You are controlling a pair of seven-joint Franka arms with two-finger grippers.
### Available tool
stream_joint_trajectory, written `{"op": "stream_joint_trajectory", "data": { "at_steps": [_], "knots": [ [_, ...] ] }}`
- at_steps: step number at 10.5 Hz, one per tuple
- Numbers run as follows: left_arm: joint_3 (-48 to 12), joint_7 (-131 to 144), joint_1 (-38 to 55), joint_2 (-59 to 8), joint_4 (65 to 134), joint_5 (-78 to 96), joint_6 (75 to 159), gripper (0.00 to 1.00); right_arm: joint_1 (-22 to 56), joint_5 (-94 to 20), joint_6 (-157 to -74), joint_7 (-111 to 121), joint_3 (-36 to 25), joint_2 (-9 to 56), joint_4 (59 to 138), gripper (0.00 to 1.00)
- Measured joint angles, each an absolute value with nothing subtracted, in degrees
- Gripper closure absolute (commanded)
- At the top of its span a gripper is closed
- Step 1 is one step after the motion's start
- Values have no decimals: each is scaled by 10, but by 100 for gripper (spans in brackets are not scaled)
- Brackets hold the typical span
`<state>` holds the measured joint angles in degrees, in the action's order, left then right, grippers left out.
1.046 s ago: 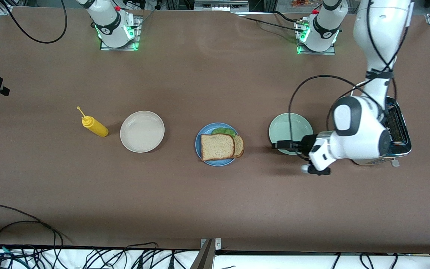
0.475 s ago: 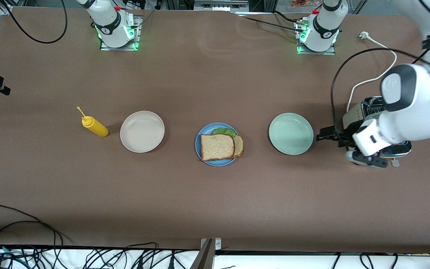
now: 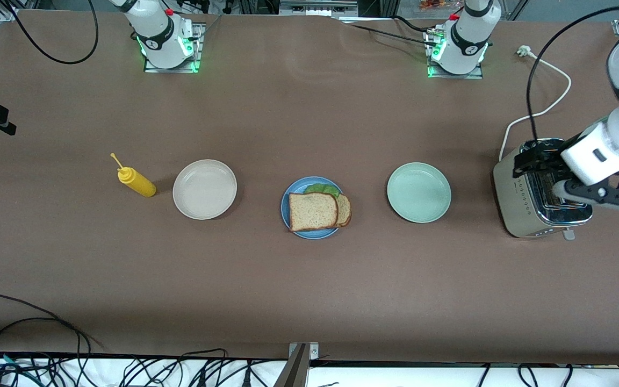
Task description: Make sandwich in blue plate with both arms
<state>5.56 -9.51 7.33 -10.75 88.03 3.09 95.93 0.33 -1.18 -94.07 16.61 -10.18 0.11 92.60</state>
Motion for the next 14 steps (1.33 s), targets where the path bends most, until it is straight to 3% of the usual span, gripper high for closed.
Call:
{"op": "stream_joint_trajectory", "data": {
  "at_steps": [6,14],
  "knots": [
    [32,-56,42,-26,871,-7,896,0,0,-15,-921,62,-5,13,901,0],
    [32,-30,40,-6,866,-7,875,0,-19,-15,-925,30,21,10,894,0]
  ]
}}
